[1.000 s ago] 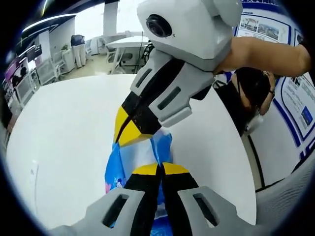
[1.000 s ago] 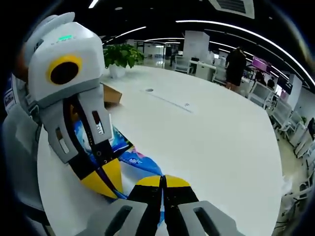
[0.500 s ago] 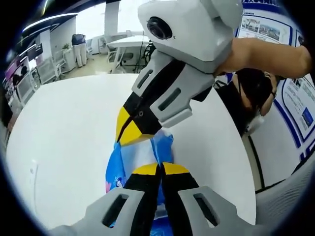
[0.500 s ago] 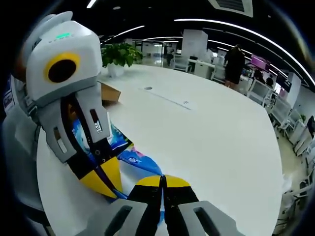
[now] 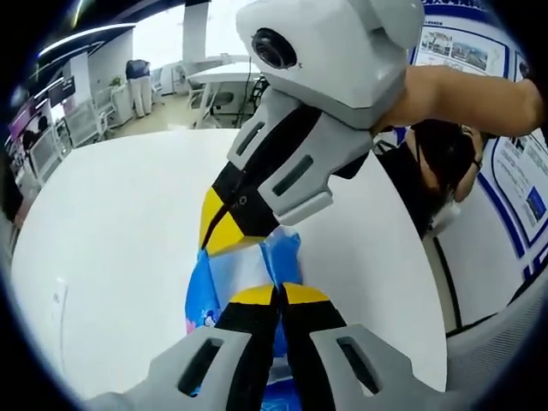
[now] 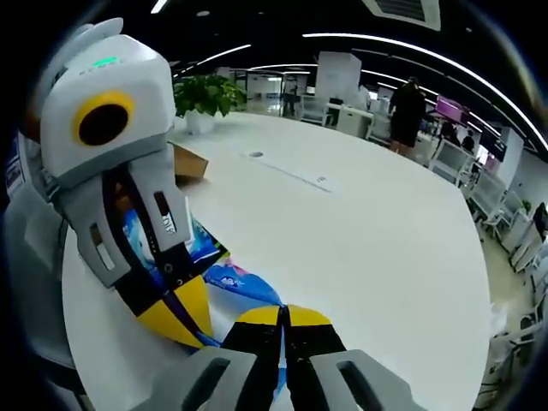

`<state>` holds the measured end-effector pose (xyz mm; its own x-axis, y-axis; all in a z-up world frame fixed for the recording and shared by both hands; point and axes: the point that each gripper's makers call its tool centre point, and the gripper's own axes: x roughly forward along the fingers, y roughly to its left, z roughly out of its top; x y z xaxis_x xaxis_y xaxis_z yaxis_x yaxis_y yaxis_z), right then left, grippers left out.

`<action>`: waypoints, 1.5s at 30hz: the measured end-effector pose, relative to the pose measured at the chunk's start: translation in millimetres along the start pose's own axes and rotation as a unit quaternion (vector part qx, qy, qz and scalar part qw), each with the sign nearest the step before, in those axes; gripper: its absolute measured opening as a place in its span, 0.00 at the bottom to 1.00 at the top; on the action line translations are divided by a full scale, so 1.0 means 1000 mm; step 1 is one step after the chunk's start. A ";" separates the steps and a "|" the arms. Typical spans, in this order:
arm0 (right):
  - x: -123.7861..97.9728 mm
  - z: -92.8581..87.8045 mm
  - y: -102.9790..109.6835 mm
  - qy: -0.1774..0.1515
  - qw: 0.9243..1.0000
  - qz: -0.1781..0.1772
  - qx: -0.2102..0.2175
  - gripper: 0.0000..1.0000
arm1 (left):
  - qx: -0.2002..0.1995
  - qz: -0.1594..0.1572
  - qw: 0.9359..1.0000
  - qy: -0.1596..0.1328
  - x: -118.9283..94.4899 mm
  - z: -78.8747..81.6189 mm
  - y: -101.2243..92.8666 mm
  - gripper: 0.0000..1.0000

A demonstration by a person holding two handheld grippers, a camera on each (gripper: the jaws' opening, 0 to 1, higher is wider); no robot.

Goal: Operate the shoe box by opening the lid, removing the specified soft item, and placing it in the target area until the item is outside and the box remains undamaged.

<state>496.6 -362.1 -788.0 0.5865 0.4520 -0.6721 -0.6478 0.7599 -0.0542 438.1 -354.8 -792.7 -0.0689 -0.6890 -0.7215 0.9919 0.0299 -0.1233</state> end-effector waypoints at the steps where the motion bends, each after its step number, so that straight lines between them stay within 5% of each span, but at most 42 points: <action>1: 0.000 0.000 0.000 0.000 1.000 0.000 0.000 0.00 | -0.001 0.000 1.000 0.000 0.000 0.000 0.000 0.00; 31: -0.018 0.015 0.007 -0.010 1.000 -0.010 0.000 0.01 | 0.009 0.019 1.000 0.008 -0.024 0.003 -0.008 0.05; 45: -0.032 0.031 0.014 -0.009 1.000 -0.012 -0.013 0.08 | -0.014 0.049 0.999 -0.008 -0.061 -0.002 -0.002 0.09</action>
<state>483.9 -351.4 -744.3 0.6114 0.4419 -0.6564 -0.6449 0.7590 -0.0896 440.2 -310.9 -749.8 0.0310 -0.6929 -0.7204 0.9903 0.1189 -0.0717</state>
